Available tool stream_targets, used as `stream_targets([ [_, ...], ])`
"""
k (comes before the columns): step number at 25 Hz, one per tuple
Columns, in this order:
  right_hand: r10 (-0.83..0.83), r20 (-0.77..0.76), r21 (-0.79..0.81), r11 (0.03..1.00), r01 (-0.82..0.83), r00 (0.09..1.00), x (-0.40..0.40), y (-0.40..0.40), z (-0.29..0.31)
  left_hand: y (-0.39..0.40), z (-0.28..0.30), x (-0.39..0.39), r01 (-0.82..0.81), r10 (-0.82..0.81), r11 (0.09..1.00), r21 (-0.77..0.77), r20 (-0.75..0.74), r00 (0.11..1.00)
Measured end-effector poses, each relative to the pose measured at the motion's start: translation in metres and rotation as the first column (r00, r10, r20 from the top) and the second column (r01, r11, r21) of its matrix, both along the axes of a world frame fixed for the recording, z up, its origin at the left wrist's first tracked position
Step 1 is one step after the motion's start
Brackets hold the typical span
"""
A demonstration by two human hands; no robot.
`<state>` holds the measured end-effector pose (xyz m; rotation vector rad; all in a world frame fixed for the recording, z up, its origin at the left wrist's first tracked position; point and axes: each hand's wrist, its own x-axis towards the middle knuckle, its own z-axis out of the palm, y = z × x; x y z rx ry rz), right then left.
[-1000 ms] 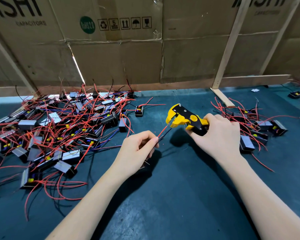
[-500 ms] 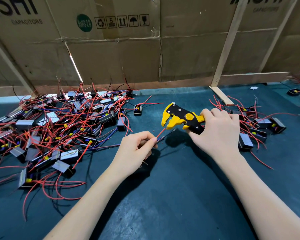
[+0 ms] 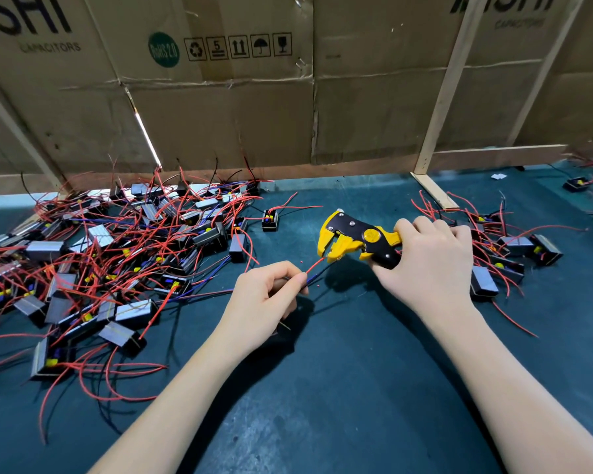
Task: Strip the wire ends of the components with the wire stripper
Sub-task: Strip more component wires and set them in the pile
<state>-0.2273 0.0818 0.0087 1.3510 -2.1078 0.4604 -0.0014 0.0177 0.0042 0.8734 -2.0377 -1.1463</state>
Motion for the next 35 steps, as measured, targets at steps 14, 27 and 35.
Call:
stream_targets([
  [14, 0.037, 0.068, 0.074, 0.996, -0.042, 0.997, 0.008, 0.000, 0.001, 0.003, 0.002, 0.000, -0.033, 0.032, 0.999, -0.038, -0.020, 0.999],
  [27, -0.014, 0.092, 0.177, 0.984, -0.002, 0.996, 0.008, 0.001, 0.005, 0.003, 0.001, 0.001, 0.018, -0.016, 0.997, -0.069, 0.020, 1.000],
  [35, -0.039, 0.208, 0.045, 0.999, 0.030, 0.977, 0.001, -0.003, -0.003, 0.001, 0.000, 0.004, 0.015, -0.014, 0.998, -0.063, 0.003, 1.000],
])
